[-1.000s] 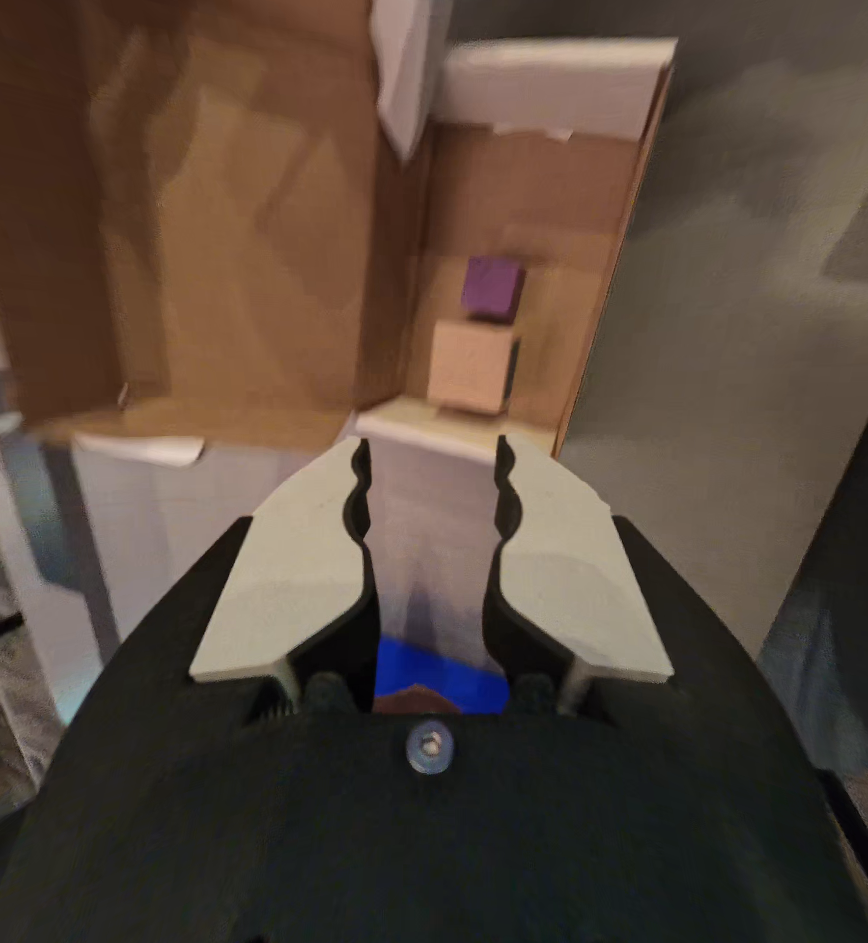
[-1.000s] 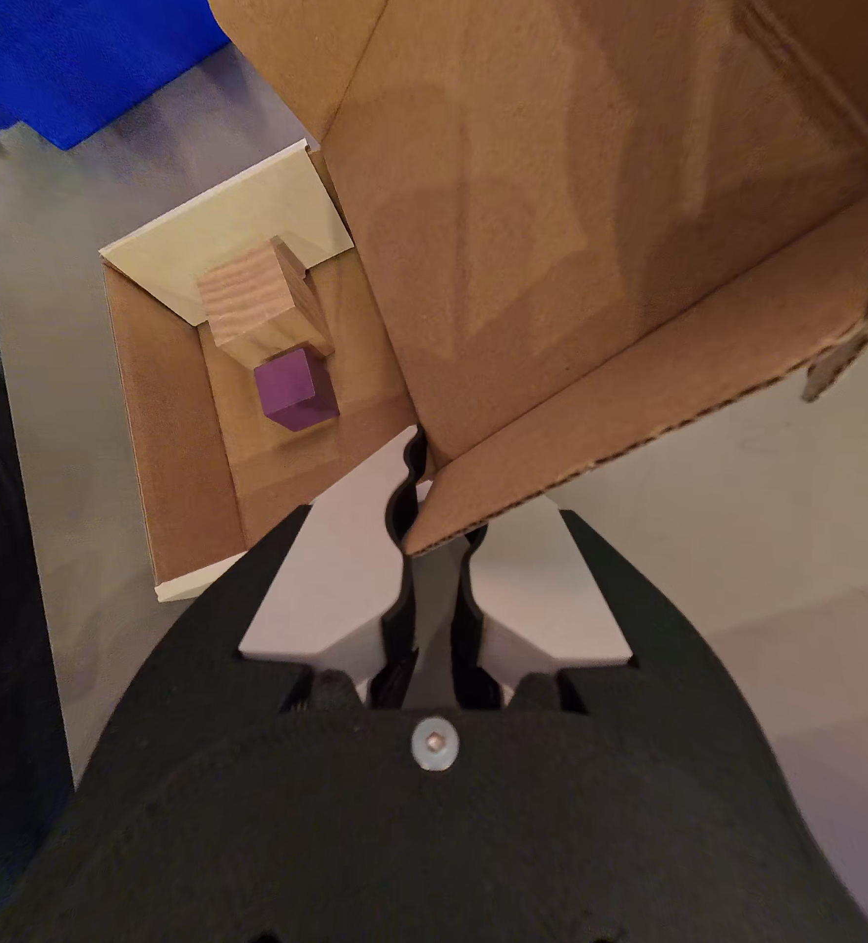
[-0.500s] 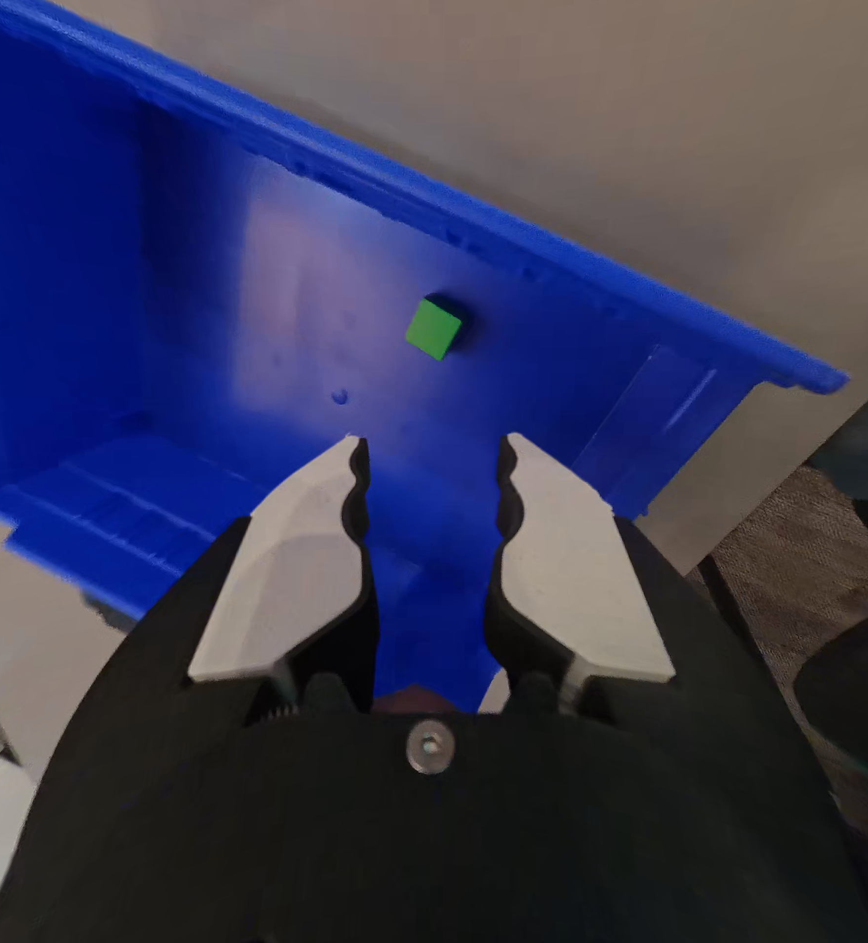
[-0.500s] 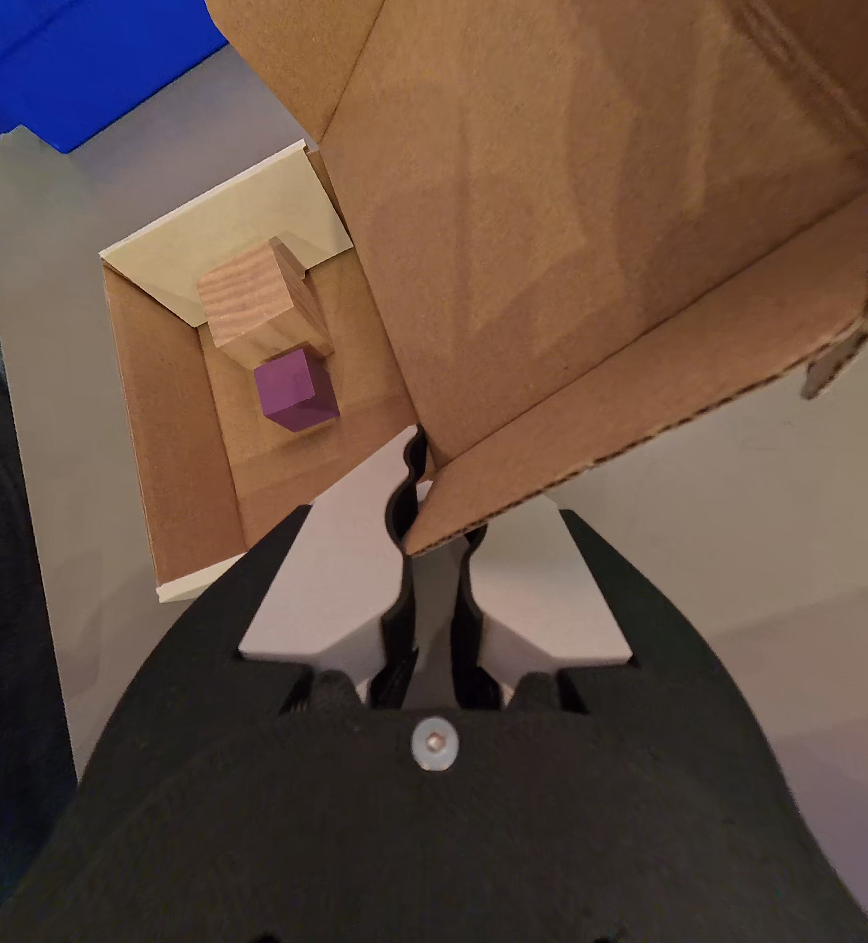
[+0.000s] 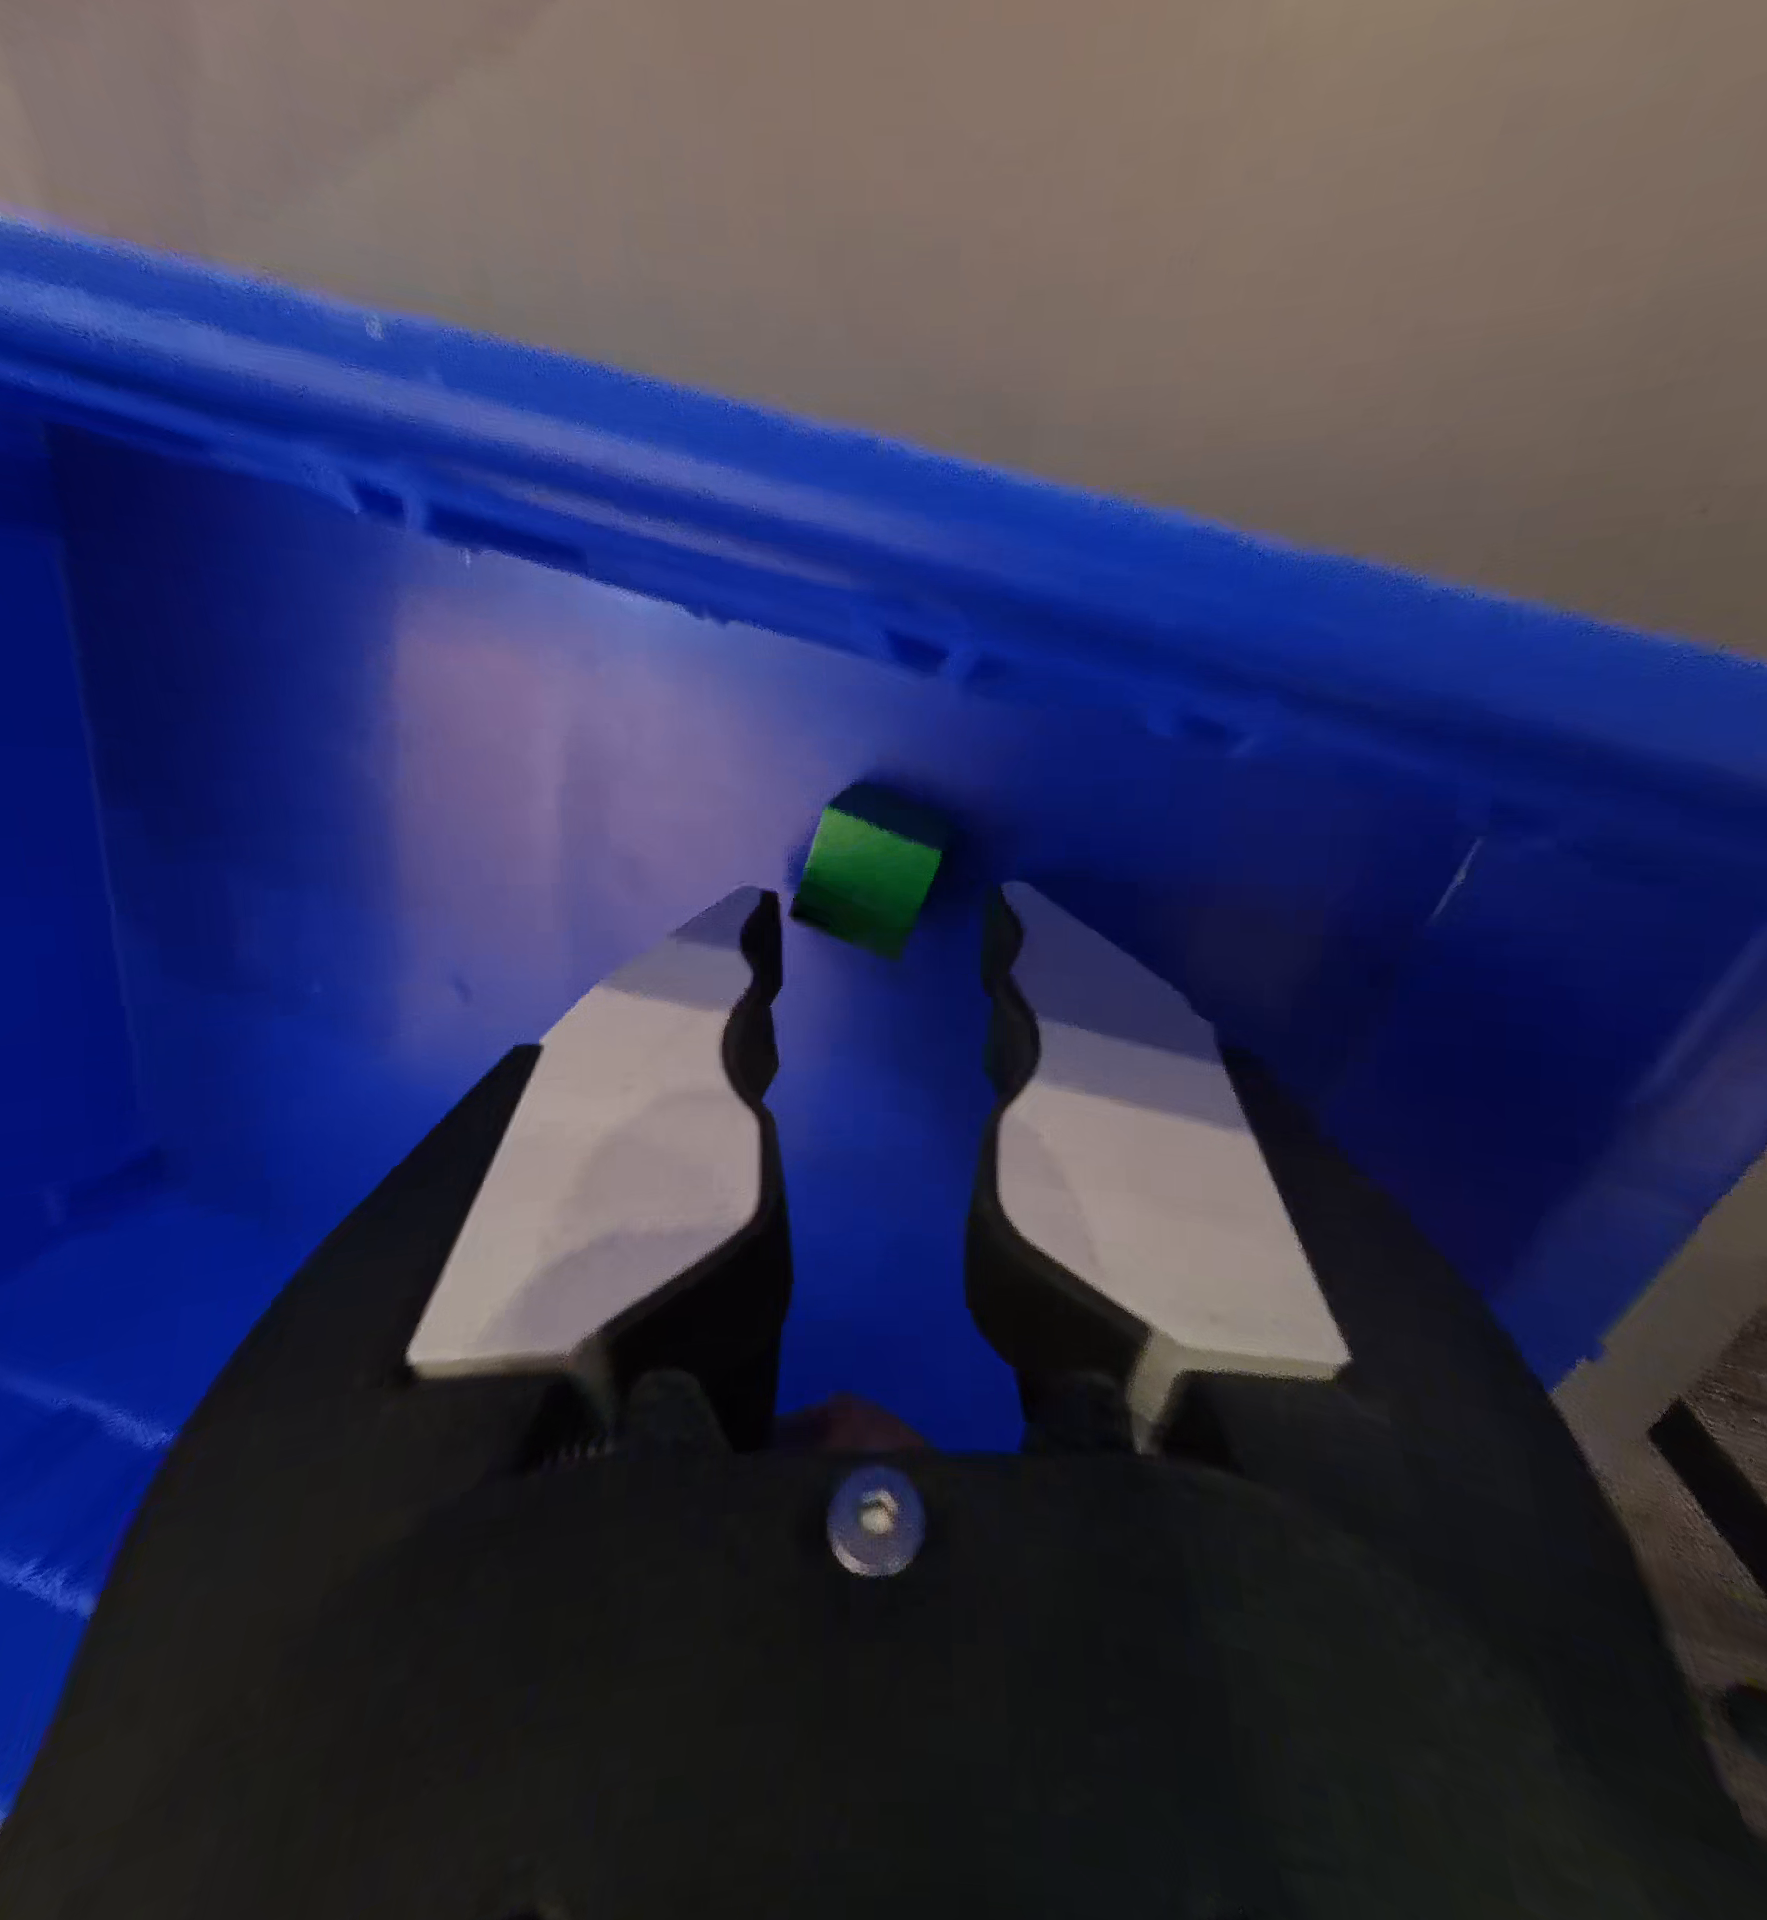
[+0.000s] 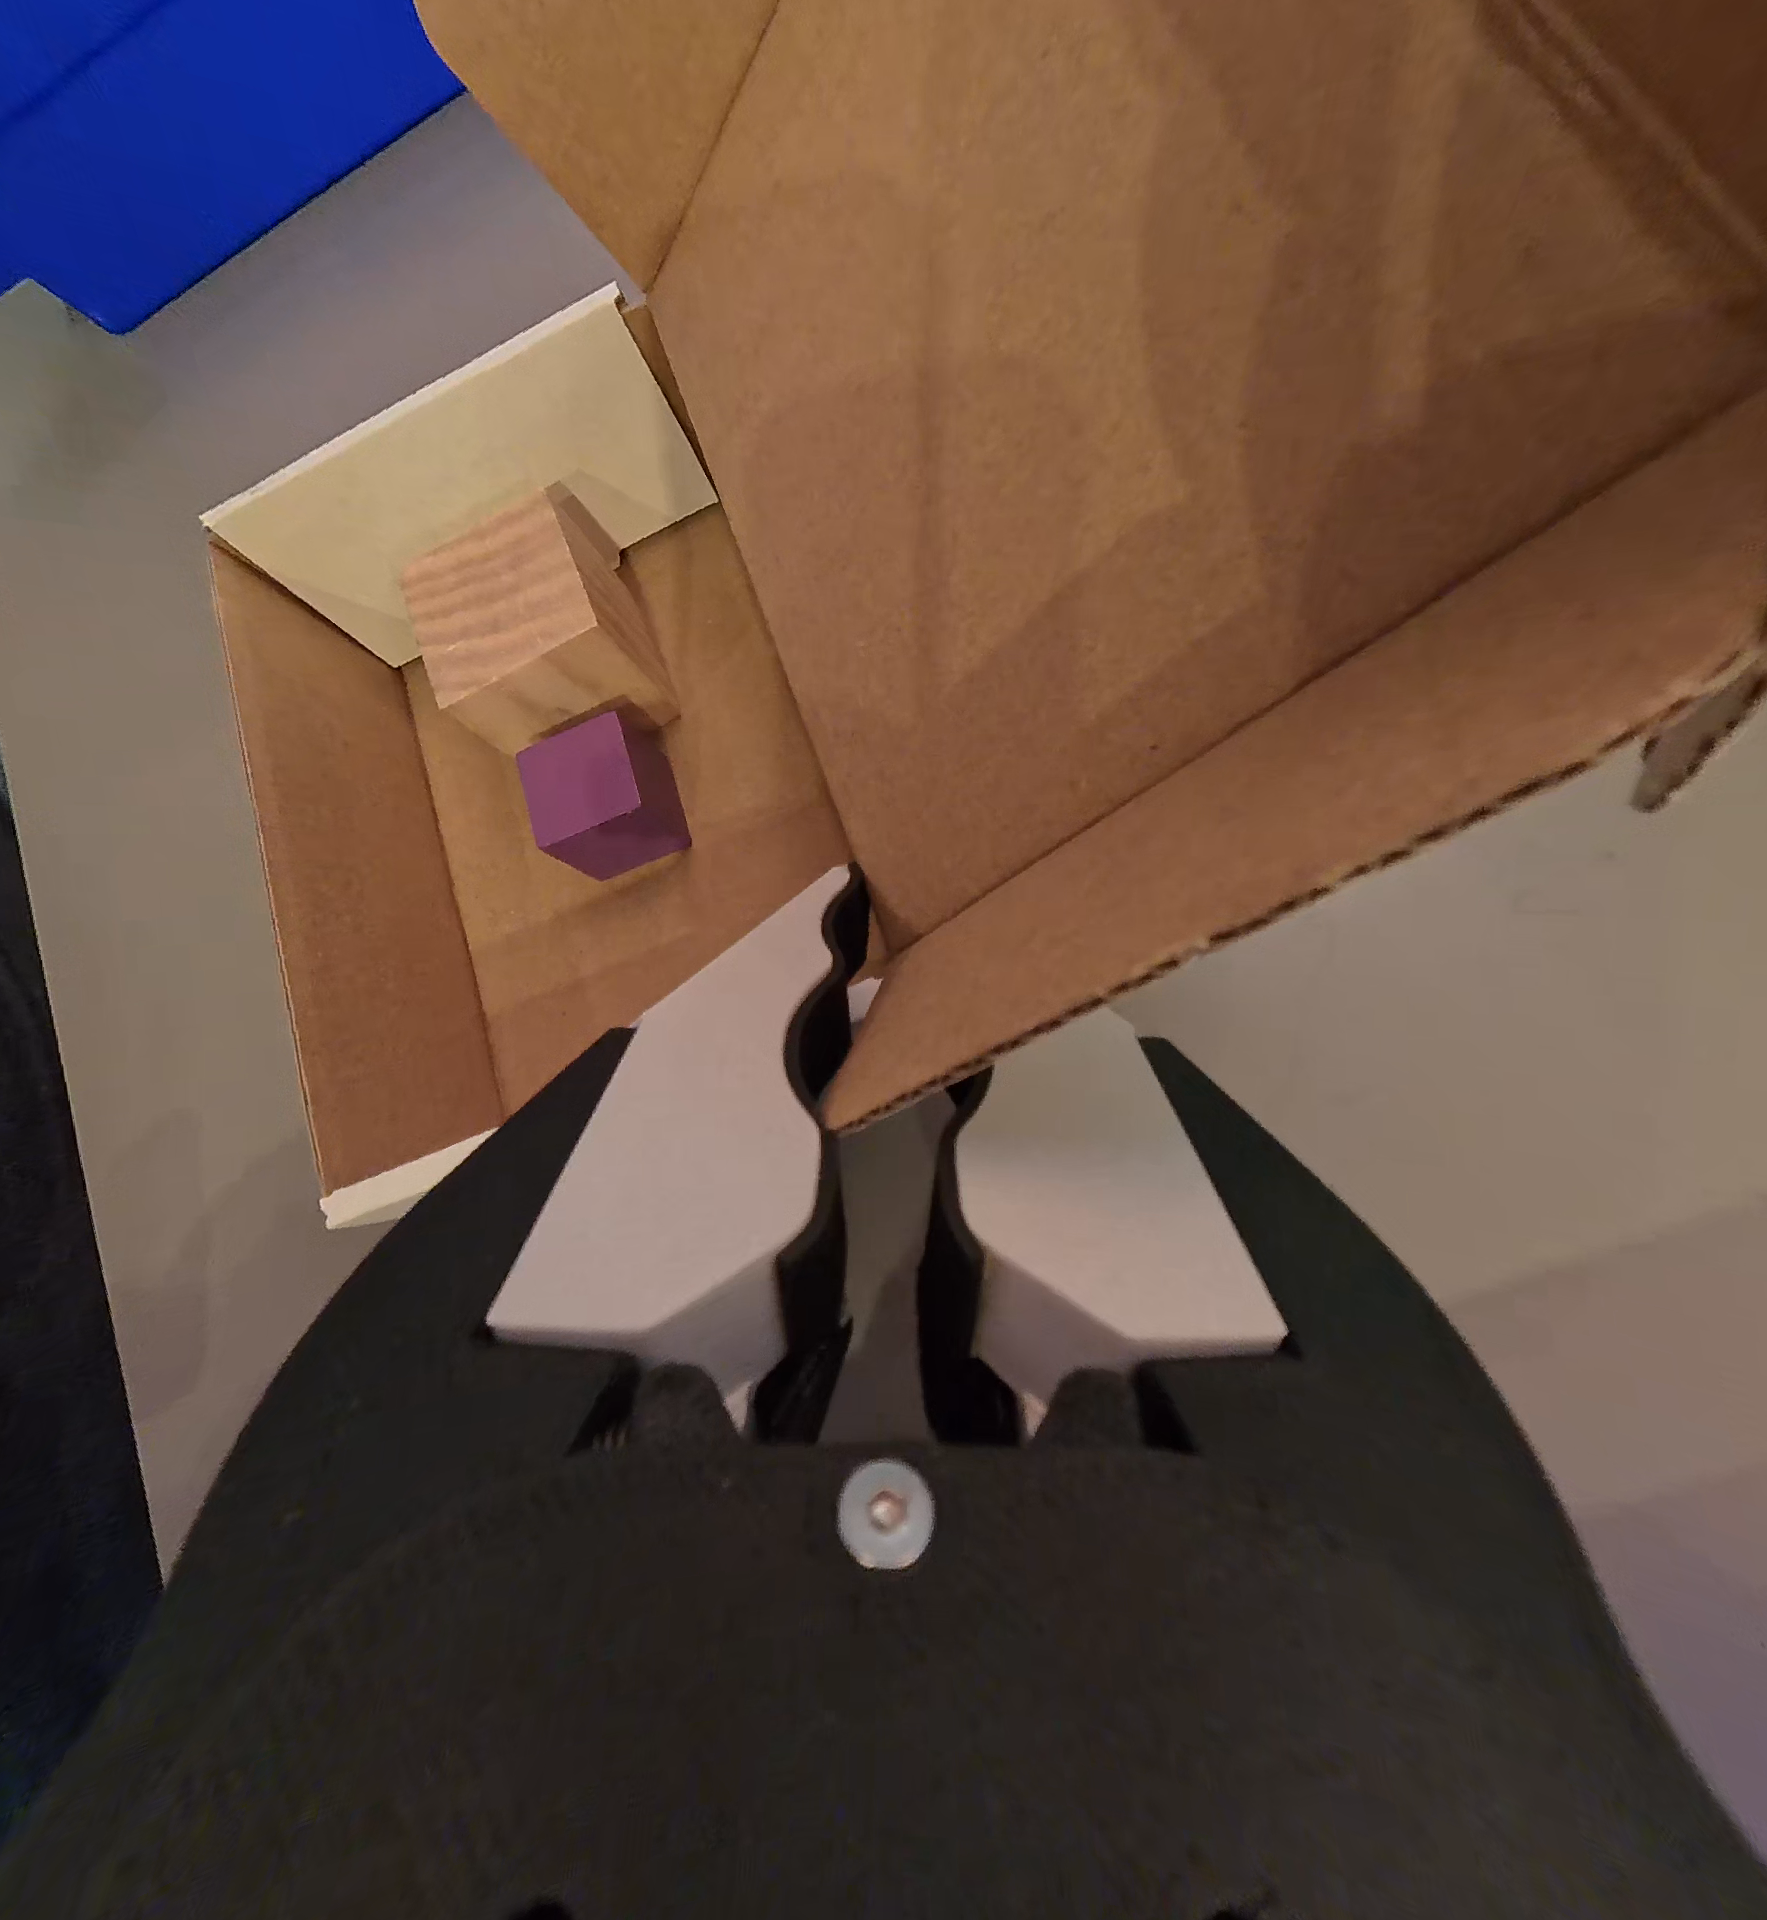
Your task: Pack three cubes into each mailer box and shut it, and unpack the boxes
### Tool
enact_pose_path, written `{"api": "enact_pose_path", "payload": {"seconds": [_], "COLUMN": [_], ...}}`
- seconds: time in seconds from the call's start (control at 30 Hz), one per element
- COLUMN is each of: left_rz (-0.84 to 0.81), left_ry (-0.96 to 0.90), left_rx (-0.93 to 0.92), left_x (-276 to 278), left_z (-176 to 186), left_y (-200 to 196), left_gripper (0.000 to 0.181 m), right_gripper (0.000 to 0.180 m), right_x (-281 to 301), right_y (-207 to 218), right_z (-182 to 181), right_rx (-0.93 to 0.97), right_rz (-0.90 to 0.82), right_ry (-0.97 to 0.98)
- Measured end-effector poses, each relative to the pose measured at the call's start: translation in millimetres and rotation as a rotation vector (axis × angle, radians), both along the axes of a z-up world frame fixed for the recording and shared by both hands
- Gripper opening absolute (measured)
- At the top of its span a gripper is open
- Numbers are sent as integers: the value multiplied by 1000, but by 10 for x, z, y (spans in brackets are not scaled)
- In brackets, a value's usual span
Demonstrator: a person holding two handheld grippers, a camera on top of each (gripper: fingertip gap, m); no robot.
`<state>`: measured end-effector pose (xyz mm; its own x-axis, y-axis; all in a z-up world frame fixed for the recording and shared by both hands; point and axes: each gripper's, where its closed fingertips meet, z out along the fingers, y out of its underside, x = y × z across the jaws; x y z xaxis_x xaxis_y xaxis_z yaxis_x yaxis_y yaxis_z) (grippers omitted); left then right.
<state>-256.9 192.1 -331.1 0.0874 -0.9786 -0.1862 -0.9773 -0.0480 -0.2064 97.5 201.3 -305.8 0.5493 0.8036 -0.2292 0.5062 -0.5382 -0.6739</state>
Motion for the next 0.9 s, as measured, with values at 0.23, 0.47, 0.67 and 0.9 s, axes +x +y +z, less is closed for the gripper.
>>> {"api": "enact_pose_path", "payload": {"seconds": [0.23,0.47,0.67,0.9], "left_rz": [3,167,45,-247], "left_ry": [-28,-134,-216,-224], "left_rx": [-33,143,347,212], "left_x": [22,-39,896,2620], "left_z": [2,830,1747,1334], "left_y": [-24,118,-23,-437], "left_gripper": [22,22,22,21], "right_gripper": [5,5,5,5], "right_x": [-6,3,3,5], "right_y": [4,0,3,5], "right_z": [0,-2,-2,-1], "right_rx": [1,7,12,21], "right_rz": [4,13,22,27], "right_ry": [1,-3,-5,-5]}}
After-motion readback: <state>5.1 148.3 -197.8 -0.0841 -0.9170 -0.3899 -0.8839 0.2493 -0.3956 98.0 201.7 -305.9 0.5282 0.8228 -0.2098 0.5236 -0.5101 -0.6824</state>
